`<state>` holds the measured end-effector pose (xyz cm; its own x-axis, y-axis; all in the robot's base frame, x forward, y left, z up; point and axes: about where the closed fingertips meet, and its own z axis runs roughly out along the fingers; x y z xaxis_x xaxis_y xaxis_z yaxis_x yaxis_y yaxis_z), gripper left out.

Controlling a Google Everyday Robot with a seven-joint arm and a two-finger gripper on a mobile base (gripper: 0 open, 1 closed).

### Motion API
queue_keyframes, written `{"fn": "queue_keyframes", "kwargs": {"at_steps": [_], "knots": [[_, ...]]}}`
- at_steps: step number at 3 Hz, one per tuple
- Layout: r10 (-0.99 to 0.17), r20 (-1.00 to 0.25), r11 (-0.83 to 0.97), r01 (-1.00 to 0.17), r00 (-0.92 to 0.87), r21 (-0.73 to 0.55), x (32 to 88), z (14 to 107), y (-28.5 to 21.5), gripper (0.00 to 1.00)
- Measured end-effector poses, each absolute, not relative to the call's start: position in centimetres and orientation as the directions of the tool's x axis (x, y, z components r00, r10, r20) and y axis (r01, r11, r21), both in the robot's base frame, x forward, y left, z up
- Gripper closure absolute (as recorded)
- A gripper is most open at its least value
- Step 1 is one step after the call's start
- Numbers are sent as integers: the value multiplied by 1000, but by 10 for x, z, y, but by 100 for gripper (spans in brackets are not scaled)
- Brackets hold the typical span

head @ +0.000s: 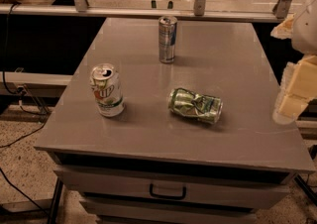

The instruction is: Pick redbull can

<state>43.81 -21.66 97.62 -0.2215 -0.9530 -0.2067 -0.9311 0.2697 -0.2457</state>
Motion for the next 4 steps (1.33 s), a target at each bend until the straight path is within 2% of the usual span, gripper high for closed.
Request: {"fn": "queue_keyframes", "kwargs": {"at_steps": [2,4], "knots": [[-954,-230,248,-935,-191,-255,455,978,-203,0],[-937,-339,182,-946,-84,-269,533,970,-143,0]]}}
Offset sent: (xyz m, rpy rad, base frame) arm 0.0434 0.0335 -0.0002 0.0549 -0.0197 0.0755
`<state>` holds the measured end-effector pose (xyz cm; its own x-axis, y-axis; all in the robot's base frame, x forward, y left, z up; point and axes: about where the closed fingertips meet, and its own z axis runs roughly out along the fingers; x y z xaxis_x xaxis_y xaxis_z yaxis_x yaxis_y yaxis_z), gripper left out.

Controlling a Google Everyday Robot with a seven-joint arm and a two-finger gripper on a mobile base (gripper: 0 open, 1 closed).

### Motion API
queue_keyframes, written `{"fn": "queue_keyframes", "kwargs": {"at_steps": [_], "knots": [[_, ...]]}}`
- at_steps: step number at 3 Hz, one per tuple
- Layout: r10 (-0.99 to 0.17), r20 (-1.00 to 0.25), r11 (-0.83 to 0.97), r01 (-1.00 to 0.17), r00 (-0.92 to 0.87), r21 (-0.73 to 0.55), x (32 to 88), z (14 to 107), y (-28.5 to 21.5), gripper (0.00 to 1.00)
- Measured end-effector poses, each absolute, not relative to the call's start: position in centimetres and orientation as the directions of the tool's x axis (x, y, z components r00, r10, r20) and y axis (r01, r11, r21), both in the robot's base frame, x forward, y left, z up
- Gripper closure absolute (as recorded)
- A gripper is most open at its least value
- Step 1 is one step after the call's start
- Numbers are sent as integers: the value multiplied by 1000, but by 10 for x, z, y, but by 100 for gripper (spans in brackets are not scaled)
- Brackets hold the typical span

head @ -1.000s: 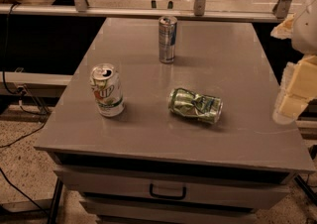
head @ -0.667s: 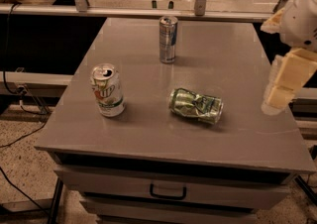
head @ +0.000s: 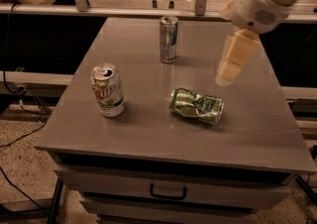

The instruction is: Pick redbull can

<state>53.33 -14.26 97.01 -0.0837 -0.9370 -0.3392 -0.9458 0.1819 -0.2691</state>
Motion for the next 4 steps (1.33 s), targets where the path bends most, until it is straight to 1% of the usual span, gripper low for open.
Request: {"fn": "queue_keyframes", "kwargs": {"at_steps": [1,2,3,4], "knots": [[-920,-388,176,-939,-51,-294,585,965,-119,0],[-890,-452,211,-929,-54,-305,645,965,-108,0],[-863,-503,229,-925,-49,-303,678,965,-94,0],[-839,-542,242,-928,-53,-283,700,957,-78,0]]}}
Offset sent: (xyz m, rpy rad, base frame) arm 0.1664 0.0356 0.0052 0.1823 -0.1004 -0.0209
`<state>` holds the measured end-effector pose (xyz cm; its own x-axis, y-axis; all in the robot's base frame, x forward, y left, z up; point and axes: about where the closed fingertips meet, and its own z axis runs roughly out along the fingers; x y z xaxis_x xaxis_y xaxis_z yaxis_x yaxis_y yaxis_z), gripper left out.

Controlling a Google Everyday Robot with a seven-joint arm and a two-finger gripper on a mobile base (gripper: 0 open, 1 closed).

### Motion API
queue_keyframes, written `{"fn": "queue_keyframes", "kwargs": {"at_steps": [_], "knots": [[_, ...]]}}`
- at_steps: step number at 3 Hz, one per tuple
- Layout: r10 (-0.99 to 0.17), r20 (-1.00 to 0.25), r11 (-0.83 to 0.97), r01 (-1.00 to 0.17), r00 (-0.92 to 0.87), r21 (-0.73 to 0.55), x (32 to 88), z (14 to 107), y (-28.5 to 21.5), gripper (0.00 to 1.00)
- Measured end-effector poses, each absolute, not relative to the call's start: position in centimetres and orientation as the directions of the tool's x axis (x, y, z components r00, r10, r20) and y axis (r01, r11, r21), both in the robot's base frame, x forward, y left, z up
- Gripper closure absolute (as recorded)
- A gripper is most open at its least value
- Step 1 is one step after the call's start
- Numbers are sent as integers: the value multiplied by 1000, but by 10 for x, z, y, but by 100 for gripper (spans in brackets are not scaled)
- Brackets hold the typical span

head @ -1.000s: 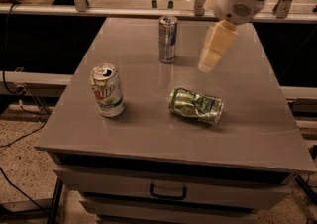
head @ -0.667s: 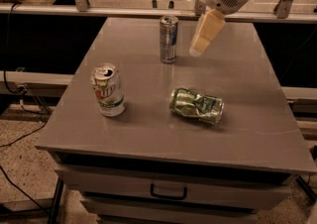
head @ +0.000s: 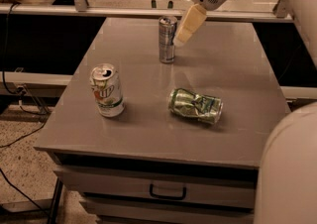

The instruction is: Pick redbull can

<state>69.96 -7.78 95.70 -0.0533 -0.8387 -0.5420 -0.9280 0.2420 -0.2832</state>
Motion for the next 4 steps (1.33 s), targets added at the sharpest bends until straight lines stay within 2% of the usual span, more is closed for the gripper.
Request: {"fn": "queue_keyframes", "kwargs": {"at_steps": [1,4], "knots": [[-832,-551,242,-935,-63,-258,714,940,-64,17],[-832,-551,220,-953,-72,-207,716,934,-47,87]]}}
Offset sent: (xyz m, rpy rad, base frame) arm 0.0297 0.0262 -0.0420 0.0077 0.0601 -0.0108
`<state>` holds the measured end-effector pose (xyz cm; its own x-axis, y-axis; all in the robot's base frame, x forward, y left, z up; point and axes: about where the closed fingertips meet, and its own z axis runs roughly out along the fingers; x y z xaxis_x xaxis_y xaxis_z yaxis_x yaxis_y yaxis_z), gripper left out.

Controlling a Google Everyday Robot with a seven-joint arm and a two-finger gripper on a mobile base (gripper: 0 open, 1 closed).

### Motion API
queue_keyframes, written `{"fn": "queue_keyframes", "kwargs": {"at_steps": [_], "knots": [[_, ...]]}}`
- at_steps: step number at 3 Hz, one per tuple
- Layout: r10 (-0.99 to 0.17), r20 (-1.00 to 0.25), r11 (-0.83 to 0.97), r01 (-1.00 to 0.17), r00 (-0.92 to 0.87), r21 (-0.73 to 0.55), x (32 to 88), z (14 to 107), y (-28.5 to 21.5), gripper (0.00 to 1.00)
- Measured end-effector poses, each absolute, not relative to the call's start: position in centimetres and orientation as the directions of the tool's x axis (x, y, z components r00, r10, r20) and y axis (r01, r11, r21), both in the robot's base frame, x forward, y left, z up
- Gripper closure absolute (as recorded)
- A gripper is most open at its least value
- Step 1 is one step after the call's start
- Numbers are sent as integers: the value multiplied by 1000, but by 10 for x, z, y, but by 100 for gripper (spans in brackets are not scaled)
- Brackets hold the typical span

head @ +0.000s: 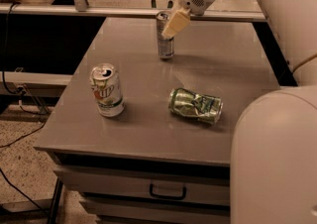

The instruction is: Pick redbull can

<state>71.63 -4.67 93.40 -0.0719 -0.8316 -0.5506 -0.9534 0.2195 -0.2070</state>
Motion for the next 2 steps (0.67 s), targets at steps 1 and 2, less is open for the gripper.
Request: {"fn": "queue_keyframes", "kwargs": {"at_steps": [1,2], "knots": [[-810,-584,184,-965,-41,-188,692,963,-52,100],[-810,-586,181,-966,-40,-185,691,963,-52,100]]}}
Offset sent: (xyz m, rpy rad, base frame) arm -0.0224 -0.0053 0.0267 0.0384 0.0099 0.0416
